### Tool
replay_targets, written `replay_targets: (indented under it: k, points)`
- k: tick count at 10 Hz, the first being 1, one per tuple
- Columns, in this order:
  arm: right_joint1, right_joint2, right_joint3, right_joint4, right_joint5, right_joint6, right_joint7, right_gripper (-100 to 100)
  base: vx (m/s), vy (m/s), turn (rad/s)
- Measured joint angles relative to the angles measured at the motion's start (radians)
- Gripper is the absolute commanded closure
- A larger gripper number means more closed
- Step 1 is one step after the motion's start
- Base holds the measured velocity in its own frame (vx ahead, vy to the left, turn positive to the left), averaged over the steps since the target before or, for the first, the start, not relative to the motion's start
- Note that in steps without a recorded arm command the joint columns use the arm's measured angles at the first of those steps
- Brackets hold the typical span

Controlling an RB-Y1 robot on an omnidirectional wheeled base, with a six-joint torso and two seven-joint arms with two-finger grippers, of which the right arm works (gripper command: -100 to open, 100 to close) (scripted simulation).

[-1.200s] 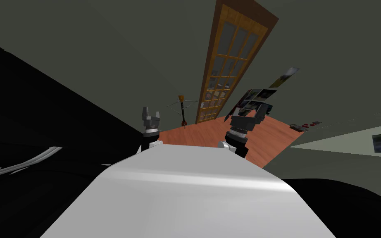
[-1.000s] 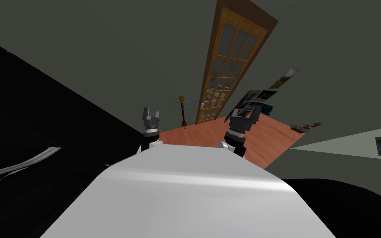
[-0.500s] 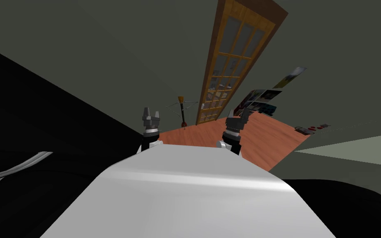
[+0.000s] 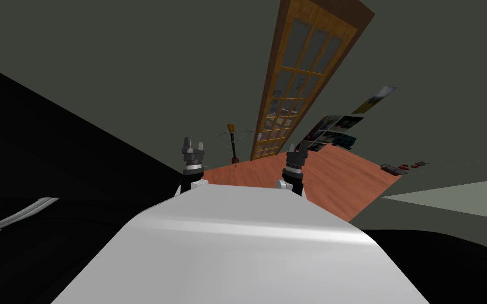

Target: Pull the door open

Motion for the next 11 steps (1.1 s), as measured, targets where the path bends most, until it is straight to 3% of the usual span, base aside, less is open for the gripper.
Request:
replay_targets:
  k: [11]
  points:
    - [-0.09,-0.049,-0.035,0.275,0.096,-0.06,0.181,-100,0.093,-0.024,0.031]
